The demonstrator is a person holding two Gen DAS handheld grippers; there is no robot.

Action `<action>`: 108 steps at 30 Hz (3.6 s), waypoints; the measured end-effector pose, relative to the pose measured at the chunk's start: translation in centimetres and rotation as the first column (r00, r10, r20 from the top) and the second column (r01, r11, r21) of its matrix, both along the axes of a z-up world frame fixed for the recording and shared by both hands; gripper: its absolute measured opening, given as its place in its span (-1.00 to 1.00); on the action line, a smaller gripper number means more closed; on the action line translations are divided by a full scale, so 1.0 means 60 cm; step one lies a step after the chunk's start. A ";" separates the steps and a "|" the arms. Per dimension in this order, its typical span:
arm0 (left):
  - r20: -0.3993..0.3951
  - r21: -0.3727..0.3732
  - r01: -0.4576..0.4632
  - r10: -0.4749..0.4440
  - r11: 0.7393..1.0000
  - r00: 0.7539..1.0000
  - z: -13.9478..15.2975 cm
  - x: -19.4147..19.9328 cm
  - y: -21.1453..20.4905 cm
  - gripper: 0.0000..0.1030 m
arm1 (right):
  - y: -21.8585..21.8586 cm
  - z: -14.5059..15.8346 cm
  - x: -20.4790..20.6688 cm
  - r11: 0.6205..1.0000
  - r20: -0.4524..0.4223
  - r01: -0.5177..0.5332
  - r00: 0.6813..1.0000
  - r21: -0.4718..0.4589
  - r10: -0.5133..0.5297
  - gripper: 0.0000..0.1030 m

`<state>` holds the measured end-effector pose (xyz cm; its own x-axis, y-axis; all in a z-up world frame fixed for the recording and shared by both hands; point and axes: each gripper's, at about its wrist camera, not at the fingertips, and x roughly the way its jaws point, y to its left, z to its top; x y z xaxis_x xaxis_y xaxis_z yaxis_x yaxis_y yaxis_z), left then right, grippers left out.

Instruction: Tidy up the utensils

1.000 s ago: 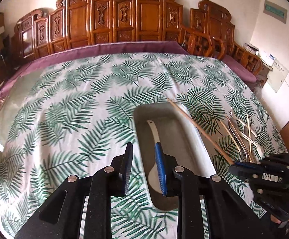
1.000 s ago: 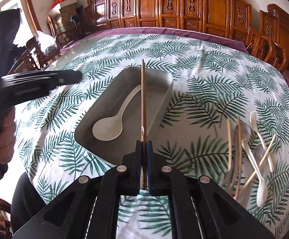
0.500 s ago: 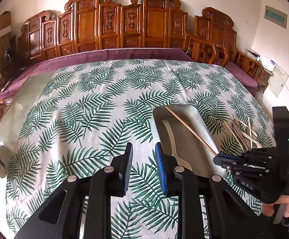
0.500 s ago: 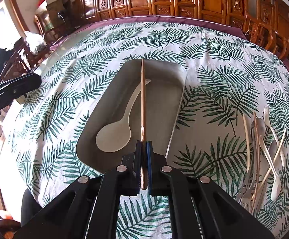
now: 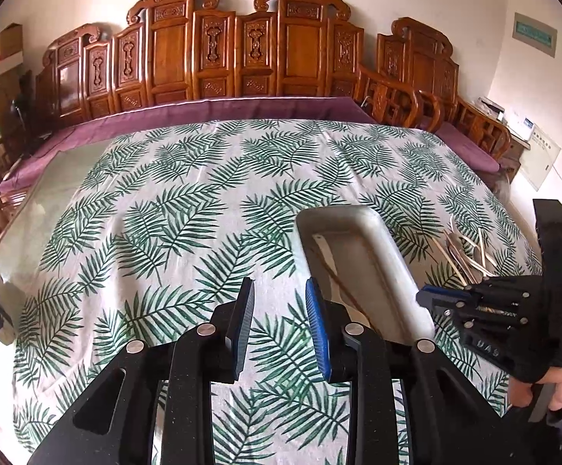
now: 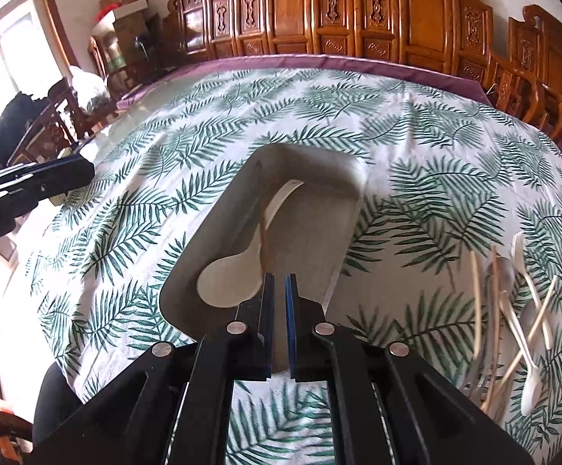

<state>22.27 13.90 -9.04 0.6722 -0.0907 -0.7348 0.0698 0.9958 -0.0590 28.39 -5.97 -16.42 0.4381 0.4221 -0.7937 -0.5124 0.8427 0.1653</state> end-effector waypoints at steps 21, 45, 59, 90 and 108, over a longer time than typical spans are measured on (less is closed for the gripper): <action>0.000 -0.035 0.144 -0.144 0.989 0.990 -0.017 0.004 -0.184 -0.45 | -0.299 -0.014 0.001 0.987 0.095 0.112 0.990 -0.115 -0.101 -0.56; -0.075 -0.032 0.243 -0.245 0.969 0.967 -0.071 0.015 -0.339 -0.45 | -0.362 -0.127 0.071 0.968 -0.047 0.084 0.994 -0.237 -0.097 -0.52; -0.153 -0.014 0.289 -0.288 0.957 0.945 -0.131 0.046 -0.427 -0.45 | -0.402 -0.109 0.039 0.987 -0.052 0.094 0.993 -0.131 -0.102 -0.92; -0.281 0.027 0.279 -0.261 0.960 0.924 -0.210 0.113 -0.531 -0.62 | -0.435 -0.120 0.052 0.988 -0.072 0.121 0.989 -0.098 -0.128 -0.90; -0.274 0.162 0.249 -0.199 0.955 0.941 -0.187 0.095 -0.505 -0.88 | -0.433 -0.118 0.051 0.987 -0.065 0.114 0.990 -0.115 -0.122 -0.91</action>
<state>27.96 -16.38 -20.26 0.4415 -0.0583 -0.8954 0.3006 0.9498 0.0863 31.45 -31.97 -23.51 0.4204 0.2787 -0.8635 -0.3982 0.9118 0.1004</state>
